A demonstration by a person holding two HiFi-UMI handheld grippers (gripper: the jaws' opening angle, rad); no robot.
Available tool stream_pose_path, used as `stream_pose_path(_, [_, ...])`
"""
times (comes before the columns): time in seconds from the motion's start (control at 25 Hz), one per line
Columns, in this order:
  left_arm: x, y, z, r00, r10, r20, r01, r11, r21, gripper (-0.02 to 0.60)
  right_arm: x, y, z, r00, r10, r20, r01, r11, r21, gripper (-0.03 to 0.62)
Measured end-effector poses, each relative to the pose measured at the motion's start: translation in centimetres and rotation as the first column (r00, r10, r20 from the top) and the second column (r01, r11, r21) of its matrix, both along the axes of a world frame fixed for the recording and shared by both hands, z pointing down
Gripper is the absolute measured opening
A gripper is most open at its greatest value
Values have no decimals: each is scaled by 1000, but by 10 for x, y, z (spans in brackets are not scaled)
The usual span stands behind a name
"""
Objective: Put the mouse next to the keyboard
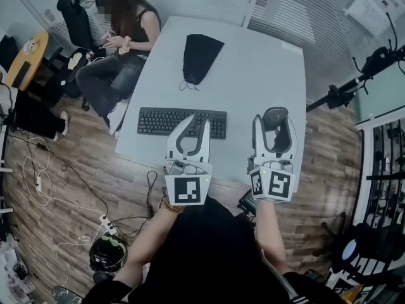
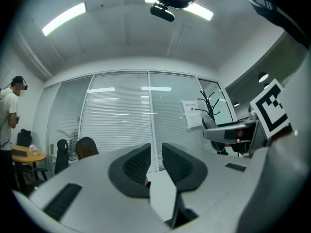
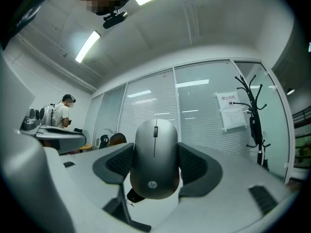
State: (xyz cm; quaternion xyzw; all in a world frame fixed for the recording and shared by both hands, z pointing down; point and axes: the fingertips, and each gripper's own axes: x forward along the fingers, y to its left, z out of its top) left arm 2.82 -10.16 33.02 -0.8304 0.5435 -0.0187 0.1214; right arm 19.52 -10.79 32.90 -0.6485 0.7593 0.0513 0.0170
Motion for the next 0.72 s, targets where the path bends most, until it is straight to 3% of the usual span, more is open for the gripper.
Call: stream_pose_path(0.72, [7,-45,18,1000,17,6,-17,999,-34,78,21,-50,23,999,43,-3,-43,997,-58,285])
